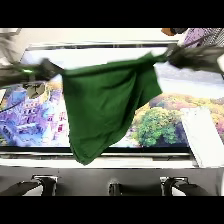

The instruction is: Fold the clothes and pants, and hang the long-sleeved shirts on hangers.

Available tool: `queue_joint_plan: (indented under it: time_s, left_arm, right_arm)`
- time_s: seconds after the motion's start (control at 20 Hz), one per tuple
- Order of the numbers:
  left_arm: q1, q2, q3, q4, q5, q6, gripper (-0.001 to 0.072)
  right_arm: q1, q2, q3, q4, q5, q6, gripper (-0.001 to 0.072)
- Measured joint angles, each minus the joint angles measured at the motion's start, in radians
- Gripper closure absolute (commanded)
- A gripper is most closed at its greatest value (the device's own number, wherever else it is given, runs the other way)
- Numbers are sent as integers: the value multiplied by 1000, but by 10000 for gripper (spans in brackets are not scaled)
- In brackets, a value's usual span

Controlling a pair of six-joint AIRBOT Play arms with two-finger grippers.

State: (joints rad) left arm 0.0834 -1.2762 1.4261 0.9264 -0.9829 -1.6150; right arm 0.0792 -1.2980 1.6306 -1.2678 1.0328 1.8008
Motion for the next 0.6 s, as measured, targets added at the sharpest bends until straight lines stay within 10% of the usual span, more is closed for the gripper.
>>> queue_joint_plan:
  time_s: [0.35, 0.5, 0.6]
  left_arm:
    - [-64, -413, -2, -80, 78, -8, 658]
    - [-65, -454, 6, -95, 93, -8, 169]
    - [-38, -443, 22, -101, 75, -3, 145]
  right_arm:
    - [-1, -393, 0, 144, -21, 24, 658]
    - [-4, -431, 3, 170, -40, 24, 300]
    - [-29, -430, 14, 177, -13, 0, 298]
